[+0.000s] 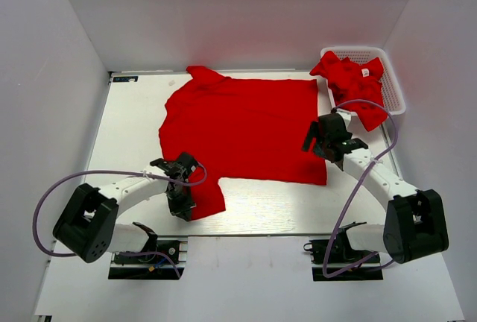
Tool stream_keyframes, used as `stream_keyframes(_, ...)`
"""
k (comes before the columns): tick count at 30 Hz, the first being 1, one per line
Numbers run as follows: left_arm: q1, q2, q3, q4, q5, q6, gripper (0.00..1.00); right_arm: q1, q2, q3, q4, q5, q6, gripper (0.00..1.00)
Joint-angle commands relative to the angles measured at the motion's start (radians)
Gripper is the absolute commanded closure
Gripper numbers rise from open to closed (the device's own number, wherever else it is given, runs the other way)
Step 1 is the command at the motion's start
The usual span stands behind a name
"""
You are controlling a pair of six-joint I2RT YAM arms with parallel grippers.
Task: Fold and stack the t-shirts
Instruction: Grap the side of the flattened tshirt closest away from the robot with both arms
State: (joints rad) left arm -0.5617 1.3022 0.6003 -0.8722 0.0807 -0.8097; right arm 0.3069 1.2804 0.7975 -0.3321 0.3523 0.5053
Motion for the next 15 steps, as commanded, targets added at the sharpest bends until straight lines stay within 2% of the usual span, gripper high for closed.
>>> stream_keyframes(1, -0.01, 0.016, 0.019, 0.032, -0.114, -0.002, 1.0, -0.005, -0.026, -0.026, 0.008, -0.022, -0.002, 0.1)
stream_keyframes(8, -0.01, -0.009, 0.029, 0.033, -0.104, 0.02, 1.0, -0.003, -0.108, -0.11, -0.074, -0.019, 0.054, 0.1)
stream_keyframes(15, -0.02, -0.038, 0.038, 0.033, -0.104, 0.041, 1.0, -0.002, -0.127, -0.182, -0.087, -0.035, 0.111, 0.1)
